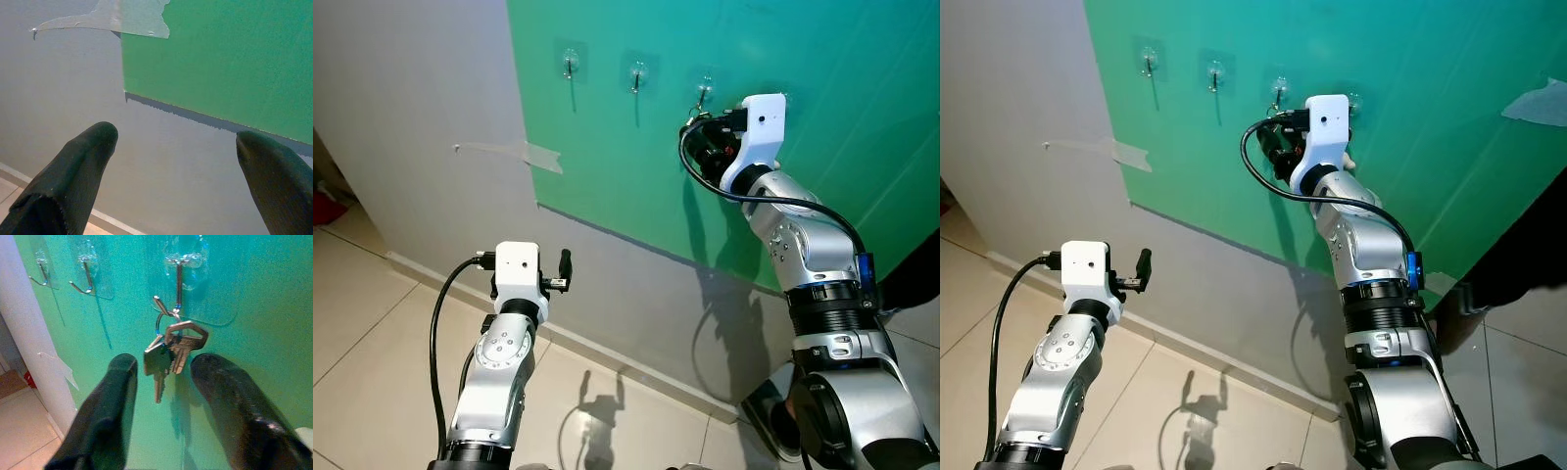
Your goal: Hang keys on a hook
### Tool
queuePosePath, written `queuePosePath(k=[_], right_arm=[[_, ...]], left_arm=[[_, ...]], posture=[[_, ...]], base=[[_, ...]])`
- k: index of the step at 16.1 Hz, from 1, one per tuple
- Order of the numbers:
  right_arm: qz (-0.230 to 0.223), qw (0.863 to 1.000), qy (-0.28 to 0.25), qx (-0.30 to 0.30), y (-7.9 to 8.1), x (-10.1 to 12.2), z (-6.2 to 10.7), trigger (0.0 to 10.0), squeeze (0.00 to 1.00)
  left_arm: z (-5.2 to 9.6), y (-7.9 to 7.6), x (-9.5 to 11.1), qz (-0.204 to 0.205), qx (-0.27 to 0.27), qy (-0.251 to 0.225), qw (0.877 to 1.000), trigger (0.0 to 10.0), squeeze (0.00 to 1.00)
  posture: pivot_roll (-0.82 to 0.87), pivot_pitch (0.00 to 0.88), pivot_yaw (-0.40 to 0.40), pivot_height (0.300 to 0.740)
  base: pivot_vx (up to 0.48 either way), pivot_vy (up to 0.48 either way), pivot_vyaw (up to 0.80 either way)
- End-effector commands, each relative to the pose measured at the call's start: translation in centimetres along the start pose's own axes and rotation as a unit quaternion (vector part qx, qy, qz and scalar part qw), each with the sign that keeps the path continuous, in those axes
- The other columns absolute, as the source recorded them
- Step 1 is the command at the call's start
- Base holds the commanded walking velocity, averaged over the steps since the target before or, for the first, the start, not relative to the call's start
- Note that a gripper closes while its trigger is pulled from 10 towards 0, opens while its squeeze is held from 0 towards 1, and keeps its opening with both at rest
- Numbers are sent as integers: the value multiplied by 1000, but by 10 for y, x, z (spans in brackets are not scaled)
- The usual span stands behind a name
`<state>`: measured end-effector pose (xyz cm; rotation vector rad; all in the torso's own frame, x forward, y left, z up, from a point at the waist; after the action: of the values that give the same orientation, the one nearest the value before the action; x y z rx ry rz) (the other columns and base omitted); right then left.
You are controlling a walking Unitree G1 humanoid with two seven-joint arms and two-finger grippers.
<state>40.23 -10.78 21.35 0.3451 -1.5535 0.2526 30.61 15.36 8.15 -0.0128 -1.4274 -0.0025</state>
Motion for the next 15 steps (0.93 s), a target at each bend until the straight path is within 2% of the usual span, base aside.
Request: queuePosePath(k=[1, 15], right_arm=[[2, 1000, -2, -18, -9, 0, 4, 10000, 1000], [5, 1000, 3, -13, -9, -3, 5, 10000, 1000]], left_arm=[[1, -3, 1, -2, -3, 0, 1000, 10000, 0], [3, -4, -1, -1, -7, 5, 1000, 10000, 0]], posture=[[82, 0, -64, 740], [79, 0, -62, 740]], base=[[0, 0, 0], [0, 0, 0]])
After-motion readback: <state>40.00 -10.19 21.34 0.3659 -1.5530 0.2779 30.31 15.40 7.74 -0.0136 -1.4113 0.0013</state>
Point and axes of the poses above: a point about 5 cm out from each wrist's last joint towards the gripper, its own z axis pointing back from the gripper into the wrist, its own x axis along the axis of the wrist's last joint, y = z × x, the point moved 3 cm from there along -z, pointing out of the wrist towards the gripper, and after that the axes turned 3 degrees about z, right-handed, at the moved point
